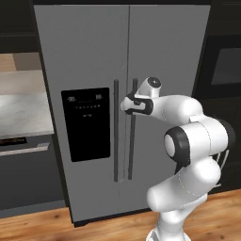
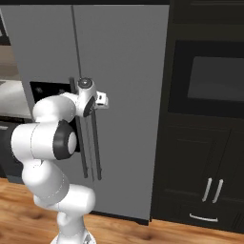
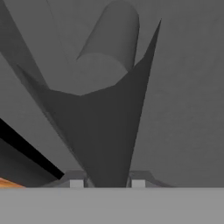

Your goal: Take the lemon wedge from the fridge and place it on the plate with fish on the dining counter.

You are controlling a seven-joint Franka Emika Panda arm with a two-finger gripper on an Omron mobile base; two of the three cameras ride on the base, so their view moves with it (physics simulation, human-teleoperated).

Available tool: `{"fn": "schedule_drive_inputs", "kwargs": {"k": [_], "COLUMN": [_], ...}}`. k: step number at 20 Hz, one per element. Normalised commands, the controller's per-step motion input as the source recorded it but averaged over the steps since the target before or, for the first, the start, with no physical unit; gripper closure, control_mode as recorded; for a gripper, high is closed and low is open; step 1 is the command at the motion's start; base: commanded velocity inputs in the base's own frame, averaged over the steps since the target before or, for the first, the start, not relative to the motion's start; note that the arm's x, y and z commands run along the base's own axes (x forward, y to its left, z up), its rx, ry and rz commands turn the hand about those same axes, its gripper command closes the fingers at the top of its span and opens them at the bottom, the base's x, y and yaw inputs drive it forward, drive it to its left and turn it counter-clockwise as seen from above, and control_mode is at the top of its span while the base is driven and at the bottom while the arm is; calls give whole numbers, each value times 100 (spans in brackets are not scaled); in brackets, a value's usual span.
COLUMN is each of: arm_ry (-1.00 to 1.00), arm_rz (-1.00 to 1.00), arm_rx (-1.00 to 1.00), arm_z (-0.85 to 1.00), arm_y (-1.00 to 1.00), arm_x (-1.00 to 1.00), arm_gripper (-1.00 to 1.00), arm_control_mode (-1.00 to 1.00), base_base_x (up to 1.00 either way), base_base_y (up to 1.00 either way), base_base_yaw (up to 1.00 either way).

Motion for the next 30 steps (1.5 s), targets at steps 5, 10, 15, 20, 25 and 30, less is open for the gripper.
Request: {"fn": "schedule_drive_inputs", "kwargs": {"k": [5,10,15,20,25,30], "arm_ry": [0,0,0,-4,-4,0], "arm_rz": [0,0,0,0,-3,-10], "arm_rx": [0,0,0,0,3,9], "arm_z": [0,0,0,0,0,7], "arm_y": [0,0,0,-5,-11,-16], "arm_x": [0,-9,-73,-100,-100,-100], "arm_gripper": [100,100,100,100,100,-100], "arm_control_mode": [-100,-100,-100,-100,-100,-100], "base_base_x": [0,0,0,0,0,0], "base_base_y": [0,0,0,0,0,0], "base_base_yaw": [0,0,0,0,0,0]}}
